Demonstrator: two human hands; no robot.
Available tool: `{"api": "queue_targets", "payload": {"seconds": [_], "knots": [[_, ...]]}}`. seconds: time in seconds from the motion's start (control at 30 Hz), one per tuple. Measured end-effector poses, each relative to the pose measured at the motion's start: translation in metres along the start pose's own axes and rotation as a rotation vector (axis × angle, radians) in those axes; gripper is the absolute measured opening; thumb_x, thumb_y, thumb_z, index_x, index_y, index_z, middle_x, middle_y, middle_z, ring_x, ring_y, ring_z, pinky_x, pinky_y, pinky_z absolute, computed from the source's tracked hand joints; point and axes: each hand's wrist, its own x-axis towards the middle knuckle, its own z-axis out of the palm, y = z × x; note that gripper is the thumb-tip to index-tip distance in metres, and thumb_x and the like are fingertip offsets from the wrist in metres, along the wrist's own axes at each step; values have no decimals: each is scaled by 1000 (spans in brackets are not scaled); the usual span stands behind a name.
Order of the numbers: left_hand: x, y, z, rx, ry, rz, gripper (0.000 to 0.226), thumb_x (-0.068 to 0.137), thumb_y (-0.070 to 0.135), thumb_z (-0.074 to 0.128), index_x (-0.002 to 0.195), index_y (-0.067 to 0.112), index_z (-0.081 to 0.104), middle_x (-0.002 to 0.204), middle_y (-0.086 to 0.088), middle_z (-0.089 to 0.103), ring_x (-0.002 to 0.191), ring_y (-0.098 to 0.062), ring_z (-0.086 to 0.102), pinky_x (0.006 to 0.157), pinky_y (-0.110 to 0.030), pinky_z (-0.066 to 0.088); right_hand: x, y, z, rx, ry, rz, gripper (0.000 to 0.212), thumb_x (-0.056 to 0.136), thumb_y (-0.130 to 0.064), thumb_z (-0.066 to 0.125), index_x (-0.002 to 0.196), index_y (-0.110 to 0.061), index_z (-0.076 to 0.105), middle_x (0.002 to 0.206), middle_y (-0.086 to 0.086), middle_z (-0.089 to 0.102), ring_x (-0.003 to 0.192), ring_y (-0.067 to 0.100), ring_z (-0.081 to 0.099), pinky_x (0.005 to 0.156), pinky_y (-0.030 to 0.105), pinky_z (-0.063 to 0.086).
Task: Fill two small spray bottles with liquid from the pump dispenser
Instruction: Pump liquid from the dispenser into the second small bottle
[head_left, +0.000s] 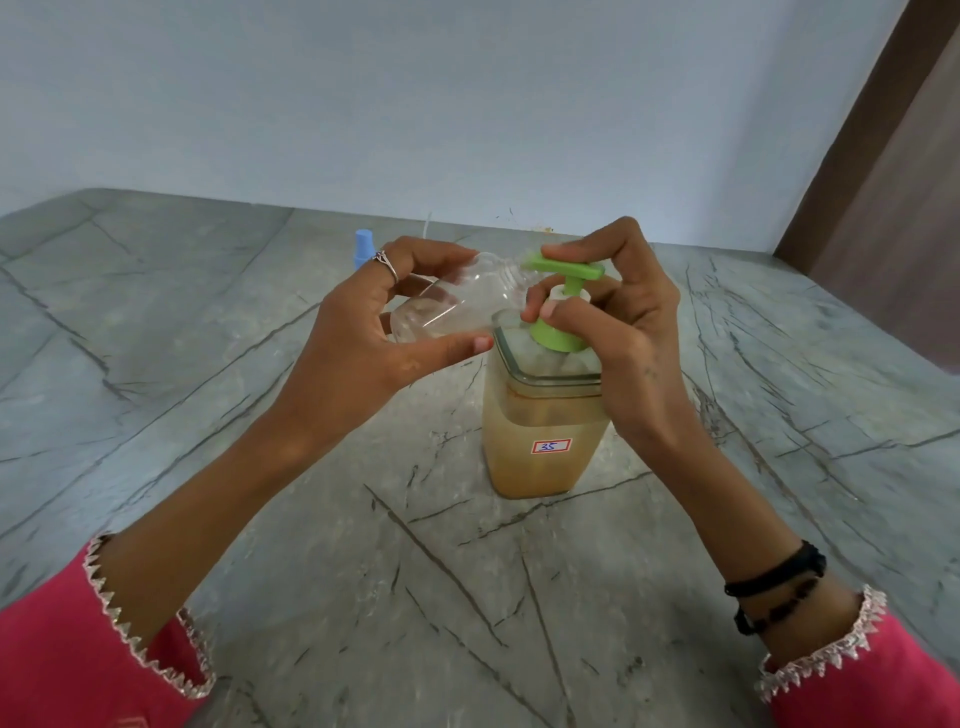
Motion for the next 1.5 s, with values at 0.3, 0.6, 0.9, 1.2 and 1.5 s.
{"api": "queue_targets", "payload": {"seconds": [0.3, 0.6, 0.9, 1.2, 1.5], "knots": [[0, 2, 0, -11, 4, -28, 46, 62, 32, 74, 104, 33, 56, 99, 18, 61, 94, 5, 58, 75, -10, 50, -2, -1, 0, -48, -49, -19, 28, 81, 1, 52, 96, -22, 53, 75, 7, 61, 72, 17, 60, 66, 28, 48], [-2, 0, 0, -18, 13, -46, 46, 63, 38, 78, 102, 40, 55, 101, 20, 63, 99, -4, 61, 78, -21, 55, -4, 2, -1, -35, -63, -33, 32, 83, 0, 52, 107, -21, 52, 79, 6, 63, 77, 15, 62, 72, 25, 48], [-1, 2, 2, 3, 12, -37, 47, 63, 32, 75, 107, 30, 56, 102, 17, 60, 97, 2, 59, 77, -14, 52, 3, -1, -1, 38, -2, 26, 20, 74, 5, 53, 84, -12, 54, 68, 4, 62, 67, 19, 62, 65, 28, 50], [-2, 2, 2, -22, 19, -60, 47, 63, 31, 75, 106, 31, 57, 100, 15, 62, 101, -6, 60, 81, -22, 55, -2, 2, -1, -18, -37, -22, 27, 80, 2, 52, 97, -18, 54, 78, 14, 62, 73, 19, 62, 67, 32, 48], [-4, 1, 7, -33, 37, -64, 47, 63, 32, 77, 105, 34, 54, 103, 18, 61, 100, -3, 60, 75, -16, 53, -2, 0, 1, 8, 9, -20, 28, 77, 3, 54, 95, -18, 56, 71, 8, 64, 69, 20, 62, 63, 29, 50]]}}
